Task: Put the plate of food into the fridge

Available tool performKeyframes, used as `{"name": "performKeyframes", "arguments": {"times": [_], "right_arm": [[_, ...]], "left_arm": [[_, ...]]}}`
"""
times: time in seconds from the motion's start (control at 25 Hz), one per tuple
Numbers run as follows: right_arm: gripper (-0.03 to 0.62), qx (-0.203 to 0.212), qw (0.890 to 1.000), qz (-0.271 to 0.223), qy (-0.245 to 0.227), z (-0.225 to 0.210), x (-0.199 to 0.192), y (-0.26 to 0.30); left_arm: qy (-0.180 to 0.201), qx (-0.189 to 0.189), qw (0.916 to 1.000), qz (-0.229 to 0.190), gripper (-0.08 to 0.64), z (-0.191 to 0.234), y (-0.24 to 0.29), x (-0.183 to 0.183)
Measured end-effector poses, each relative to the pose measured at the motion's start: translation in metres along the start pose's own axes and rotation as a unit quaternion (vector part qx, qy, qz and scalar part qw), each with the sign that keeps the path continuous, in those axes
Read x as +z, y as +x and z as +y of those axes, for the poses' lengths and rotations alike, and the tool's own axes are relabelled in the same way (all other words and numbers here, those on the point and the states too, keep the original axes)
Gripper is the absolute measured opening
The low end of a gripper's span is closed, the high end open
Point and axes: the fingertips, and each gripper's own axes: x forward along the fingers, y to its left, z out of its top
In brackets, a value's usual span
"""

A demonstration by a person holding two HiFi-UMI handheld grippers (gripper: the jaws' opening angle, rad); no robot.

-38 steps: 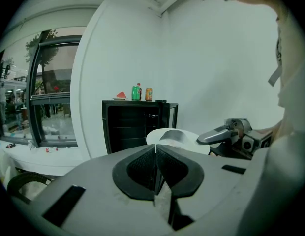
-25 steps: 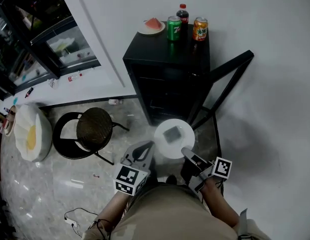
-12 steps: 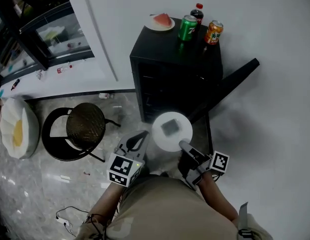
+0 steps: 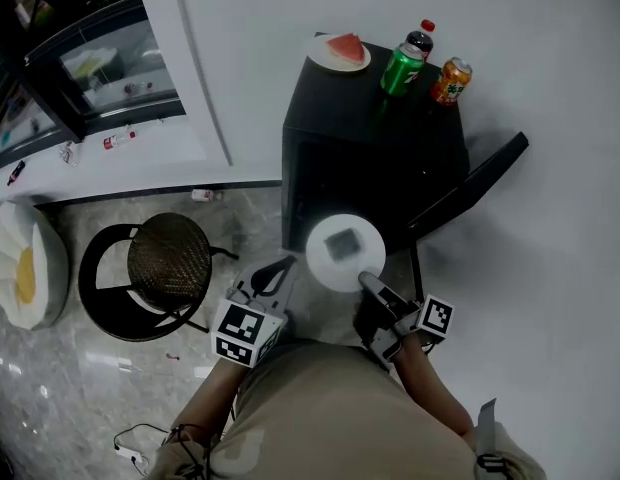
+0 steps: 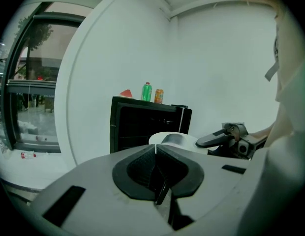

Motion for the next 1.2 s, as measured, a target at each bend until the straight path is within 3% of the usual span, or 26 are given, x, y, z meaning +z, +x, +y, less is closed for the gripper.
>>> {"name": "performKeyframes", "arguments": {"times": [0.52, 1.2], "right_arm": [[0.031, -0.013, 0.999, -0.036, 0.002, -0.031, 0.012, 0.037], [0.031, -0.031, 0.999, -0.019, 0.011, -0.096, 0.066, 0.058]], "left_arm": [[-0.010, -0.034, 0.9988, 0.033, 0.015, 0.037, 0.018, -0.027], [-0.008, 0.004, 0.9962, 0.087, 0.015, 0.048, 0.065, -0.035]]}}
